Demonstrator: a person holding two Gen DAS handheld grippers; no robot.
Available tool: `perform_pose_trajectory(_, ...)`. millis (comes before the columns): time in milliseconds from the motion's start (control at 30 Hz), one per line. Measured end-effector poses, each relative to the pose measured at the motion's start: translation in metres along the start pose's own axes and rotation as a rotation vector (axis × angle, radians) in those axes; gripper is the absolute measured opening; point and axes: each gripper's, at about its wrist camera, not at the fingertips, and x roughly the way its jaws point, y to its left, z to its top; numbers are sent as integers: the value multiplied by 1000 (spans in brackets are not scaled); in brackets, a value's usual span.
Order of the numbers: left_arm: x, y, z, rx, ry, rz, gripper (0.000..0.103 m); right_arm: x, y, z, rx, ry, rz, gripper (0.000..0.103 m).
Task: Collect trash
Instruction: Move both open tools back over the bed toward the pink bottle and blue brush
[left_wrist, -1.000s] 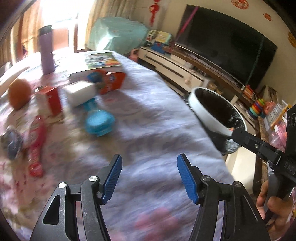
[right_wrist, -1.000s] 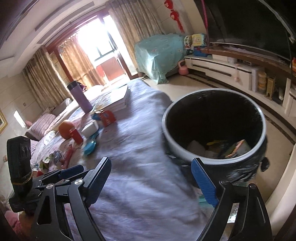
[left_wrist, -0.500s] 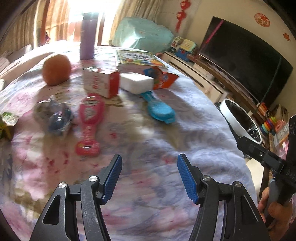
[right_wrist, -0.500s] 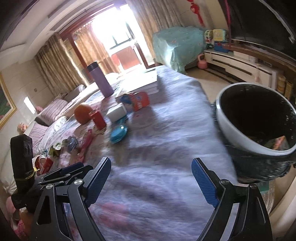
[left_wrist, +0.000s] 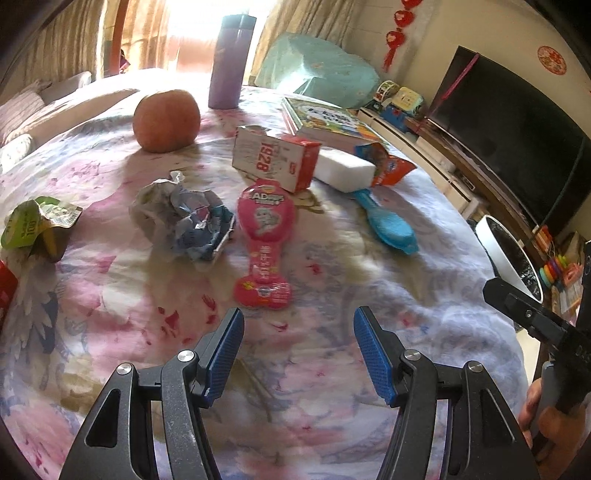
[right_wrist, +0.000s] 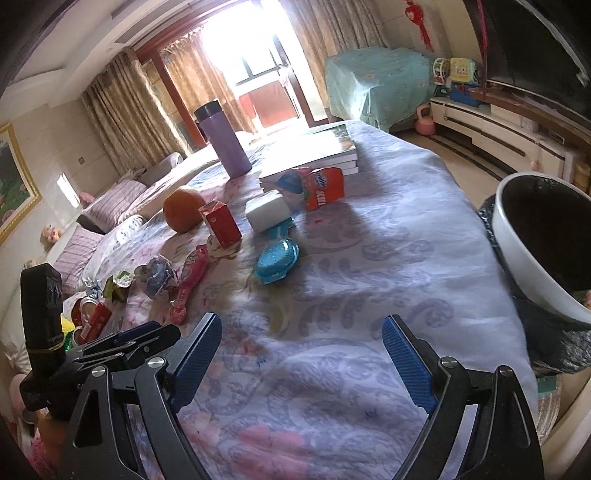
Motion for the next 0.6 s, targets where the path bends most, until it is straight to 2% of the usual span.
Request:
perform_pose_trajectory(400,35,5,28,17,19,36,61,39,12,21,-53,35,9,87)
perform_pose_trajectory(600,54,9,41,29,19,55,59,66,21,35,-94,77,12,76)
